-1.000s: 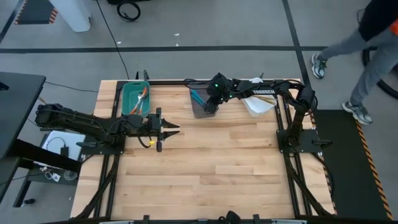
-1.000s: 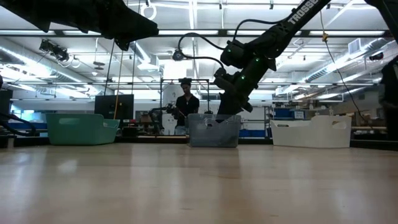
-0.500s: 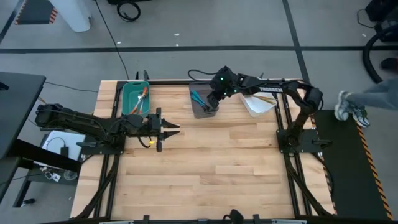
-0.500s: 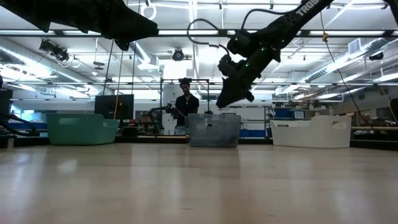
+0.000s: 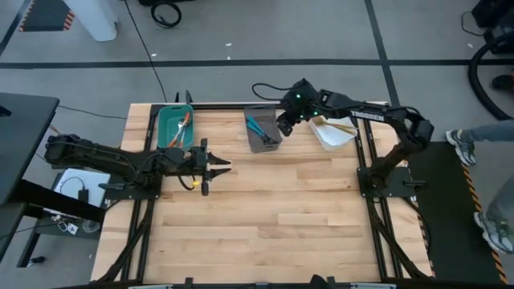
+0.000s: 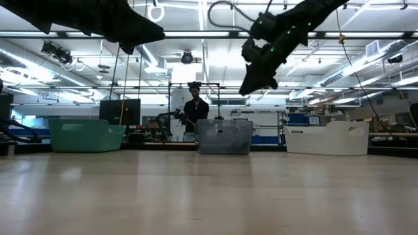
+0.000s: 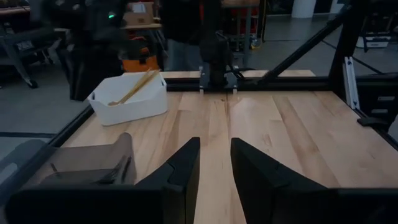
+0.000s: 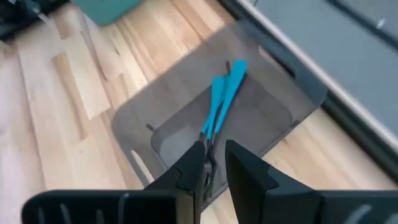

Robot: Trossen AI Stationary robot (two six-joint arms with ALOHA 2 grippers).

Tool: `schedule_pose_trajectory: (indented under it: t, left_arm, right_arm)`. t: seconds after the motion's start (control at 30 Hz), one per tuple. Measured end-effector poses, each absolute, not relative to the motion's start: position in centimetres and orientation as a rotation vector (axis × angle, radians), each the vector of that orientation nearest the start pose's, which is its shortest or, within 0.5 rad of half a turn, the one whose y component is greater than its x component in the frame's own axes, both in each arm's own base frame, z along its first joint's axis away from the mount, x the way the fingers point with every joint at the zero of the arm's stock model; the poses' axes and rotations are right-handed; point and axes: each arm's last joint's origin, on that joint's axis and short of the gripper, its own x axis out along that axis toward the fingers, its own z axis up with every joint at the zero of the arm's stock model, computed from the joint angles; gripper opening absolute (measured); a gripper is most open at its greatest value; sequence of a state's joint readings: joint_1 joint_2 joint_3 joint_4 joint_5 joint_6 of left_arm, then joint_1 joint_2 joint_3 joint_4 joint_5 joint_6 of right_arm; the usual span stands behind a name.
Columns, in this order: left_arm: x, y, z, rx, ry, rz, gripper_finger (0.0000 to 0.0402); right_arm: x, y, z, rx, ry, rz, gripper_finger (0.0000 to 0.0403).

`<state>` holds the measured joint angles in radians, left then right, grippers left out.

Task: Sort silverware by color (type)
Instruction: Return to Home Position

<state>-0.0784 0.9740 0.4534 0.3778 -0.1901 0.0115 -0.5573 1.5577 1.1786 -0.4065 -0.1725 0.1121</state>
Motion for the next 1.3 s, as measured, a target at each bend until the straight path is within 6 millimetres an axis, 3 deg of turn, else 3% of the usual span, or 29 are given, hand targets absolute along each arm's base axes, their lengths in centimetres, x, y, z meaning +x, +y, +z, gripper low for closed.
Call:
schedule_pose_trajectory:
  t: [0.27, 0.47, 0.97, 1.3]
  left_arm:
    - [19.2, -0.2, 24.7, 0.003, 0.144, 0.152, 0.0098]
    - [18.2, -0.1, 25.0, 0.009, 0.163, 0.189, 0.0098]
    - [14.9, 0.2, 26.5, 0.013, 0.108, 0.252, 0.0098]
    - [15.0, 0.3, 25.7, -0.017, 0.155, 0.281, 0.0098]
  right_arm:
    - [26.8, -15.4, 30.2, 0.295, 0.625, -0.425, 0.0071]
    - [24.5, -13.2, 30.8, 0.259, 0.578, -0.453, 0.0071]
    - [17.1, -7.5, 30.2, 0.221, 0.321, -0.462, 0.0071]
    - [12.7, -4.7, 26.4, 0.256, 0.133, -0.451, 0.0071]
